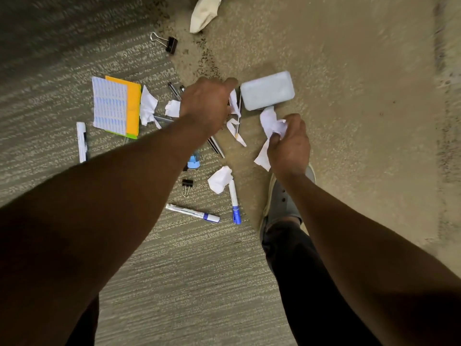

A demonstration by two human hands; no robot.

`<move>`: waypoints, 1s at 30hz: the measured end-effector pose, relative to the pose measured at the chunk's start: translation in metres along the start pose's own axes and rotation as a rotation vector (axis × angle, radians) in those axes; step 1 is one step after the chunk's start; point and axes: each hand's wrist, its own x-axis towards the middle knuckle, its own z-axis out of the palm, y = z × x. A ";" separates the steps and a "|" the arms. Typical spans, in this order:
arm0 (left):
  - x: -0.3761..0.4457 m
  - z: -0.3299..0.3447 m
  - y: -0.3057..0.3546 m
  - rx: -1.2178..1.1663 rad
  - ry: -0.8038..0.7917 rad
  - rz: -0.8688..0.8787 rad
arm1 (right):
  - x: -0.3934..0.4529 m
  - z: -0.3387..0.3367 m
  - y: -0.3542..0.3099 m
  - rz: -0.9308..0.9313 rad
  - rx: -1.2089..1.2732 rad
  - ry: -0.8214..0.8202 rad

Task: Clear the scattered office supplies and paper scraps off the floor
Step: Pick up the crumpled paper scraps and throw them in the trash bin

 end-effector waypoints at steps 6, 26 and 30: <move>0.010 -0.007 0.001 0.053 0.006 0.124 | -0.013 -0.009 0.008 0.099 -0.010 -0.055; -0.038 -0.022 -0.015 -1.231 -0.166 -0.512 | 0.030 -0.007 -0.005 0.186 0.018 -0.136; -0.045 -0.021 -0.017 -1.296 -0.283 -0.520 | 0.021 -0.016 0.000 0.164 0.055 -0.181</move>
